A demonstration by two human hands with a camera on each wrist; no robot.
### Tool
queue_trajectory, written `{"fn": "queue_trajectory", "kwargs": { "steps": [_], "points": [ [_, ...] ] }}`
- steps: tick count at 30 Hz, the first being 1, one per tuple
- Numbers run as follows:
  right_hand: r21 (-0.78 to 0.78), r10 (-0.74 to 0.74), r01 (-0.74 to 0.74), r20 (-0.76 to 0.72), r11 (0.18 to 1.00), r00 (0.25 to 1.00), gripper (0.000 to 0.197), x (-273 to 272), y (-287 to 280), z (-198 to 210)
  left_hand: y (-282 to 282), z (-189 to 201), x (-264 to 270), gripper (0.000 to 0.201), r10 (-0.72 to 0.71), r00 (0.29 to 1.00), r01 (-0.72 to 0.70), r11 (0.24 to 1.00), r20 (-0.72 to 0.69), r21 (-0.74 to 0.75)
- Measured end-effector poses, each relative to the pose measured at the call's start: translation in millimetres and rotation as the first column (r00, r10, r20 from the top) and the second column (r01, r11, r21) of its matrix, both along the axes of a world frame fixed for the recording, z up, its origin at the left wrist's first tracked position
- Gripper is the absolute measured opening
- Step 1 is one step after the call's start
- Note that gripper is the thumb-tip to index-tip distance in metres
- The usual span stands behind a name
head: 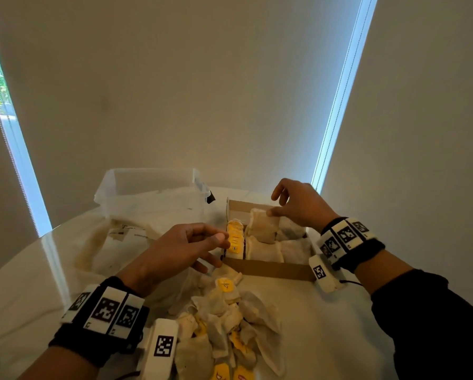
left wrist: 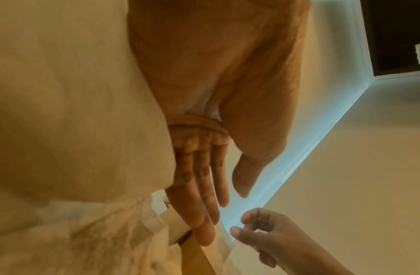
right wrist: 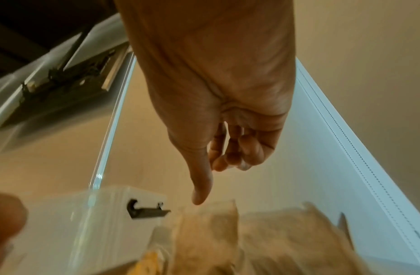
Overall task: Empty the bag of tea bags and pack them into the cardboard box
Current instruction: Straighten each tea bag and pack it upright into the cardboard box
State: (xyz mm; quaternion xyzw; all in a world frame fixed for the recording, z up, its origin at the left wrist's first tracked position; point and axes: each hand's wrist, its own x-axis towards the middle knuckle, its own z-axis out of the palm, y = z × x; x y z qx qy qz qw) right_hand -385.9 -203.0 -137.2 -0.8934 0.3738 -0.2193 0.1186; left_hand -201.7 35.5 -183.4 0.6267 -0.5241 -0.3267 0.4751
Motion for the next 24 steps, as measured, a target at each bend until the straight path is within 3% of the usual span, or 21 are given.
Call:
{"fn": "queue_trajectory", "kwargs": {
  "steps": [2,5,8,11,15,18,20,22,24],
  "points": [
    [0.020,0.058,-0.059,0.039,0.998,0.998,0.025,-2.4,6.5,7.3,-0.9,-0.6,1.1,0.026,-0.008,1.000,0.008,1.000,0.013,0.002],
    [0.113,0.134,-0.118,-0.142,0.987,0.981,0.013,1.5,16.8,5.7,-1.9,-1.3,1.8,0.026,-0.017,1.000,0.017,1.000,0.025,0.009],
    [0.142,0.167,-0.128,-0.316,0.982,0.934,0.024,6.3,18.4,-4.7,-1.4,-3.2,2.7,0.027,-0.063,0.997,0.062,0.997,0.043,0.043],
    [0.095,0.159,-0.132,-0.398,0.987,0.904,0.036,8.7,19.2,-7.5,-1.2,-4.3,2.5,0.031,-0.133,0.990,0.127,0.986,0.050,0.105],
    [0.076,0.175,-0.157,-0.432,0.985,0.885,0.045,8.3,18.8,-2.4,-1.8,-6.1,3.0,0.034,-0.181,0.982,0.172,0.975,0.054,0.141],
    [0.092,0.183,-0.158,-0.492,0.983,0.851,0.042,7.0,19.1,-0.1,-2.0,-7.3,3.6,0.032,-0.161,0.985,0.152,0.979,0.056,0.138],
    [0.101,0.165,-0.133,-0.469,0.986,0.867,0.041,5.6,17.0,-0.6,-2.6,-7.3,3.5,0.030,-0.139,0.989,0.131,0.983,0.058,0.130],
    [0.073,0.143,-0.123,-0.445,0.990,0.884,0.047,5.6,17.6,-2.7,-2.8,-7.0,3.8,0.029,-0.121,0.991,0.113,0.986,0.058,0.126],
    [0.061,0.155,-0.144,-0.501,0.988,0.851,0.054,6.4,21.4,-5.8,-2.4,-7.1,3.6,0.030,-0.118,0.992,0.109,0.985,0.054,0.135]
  ]
}}
